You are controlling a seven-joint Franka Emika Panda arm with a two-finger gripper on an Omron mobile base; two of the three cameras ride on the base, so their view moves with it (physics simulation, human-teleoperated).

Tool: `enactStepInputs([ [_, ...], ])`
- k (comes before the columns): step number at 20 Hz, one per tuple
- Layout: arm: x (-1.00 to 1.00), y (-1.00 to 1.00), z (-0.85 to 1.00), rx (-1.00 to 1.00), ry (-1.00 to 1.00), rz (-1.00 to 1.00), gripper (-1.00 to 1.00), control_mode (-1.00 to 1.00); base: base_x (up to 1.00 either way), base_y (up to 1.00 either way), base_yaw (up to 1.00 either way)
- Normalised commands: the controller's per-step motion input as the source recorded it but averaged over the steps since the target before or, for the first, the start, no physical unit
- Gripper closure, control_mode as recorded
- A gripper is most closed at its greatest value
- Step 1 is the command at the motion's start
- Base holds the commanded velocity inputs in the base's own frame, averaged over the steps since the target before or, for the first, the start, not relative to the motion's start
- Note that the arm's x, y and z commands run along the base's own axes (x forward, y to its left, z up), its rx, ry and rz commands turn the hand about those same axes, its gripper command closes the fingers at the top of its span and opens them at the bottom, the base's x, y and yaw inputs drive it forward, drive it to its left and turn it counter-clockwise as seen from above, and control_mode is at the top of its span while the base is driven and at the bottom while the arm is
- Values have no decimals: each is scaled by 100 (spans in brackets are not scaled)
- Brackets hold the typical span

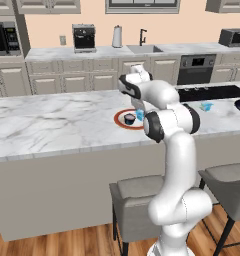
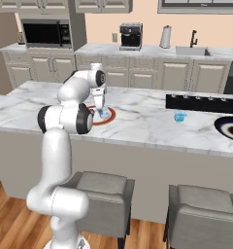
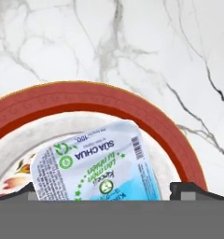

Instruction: Place two yogurt containers on each plate.

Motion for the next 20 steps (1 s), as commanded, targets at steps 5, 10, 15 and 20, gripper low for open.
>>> enactStepInputs([
  [5,-9,0,31,8,0,0,-100,-100,0,0,0],
  [10,6,1,11,7,2,0,-100,-100,0,0,0],
  [15,5,7,14,5,0,1,-100,-100,0,0,0],
  [20,-15,2,17,5,-9,8,-100,-100,0,0,0],
])
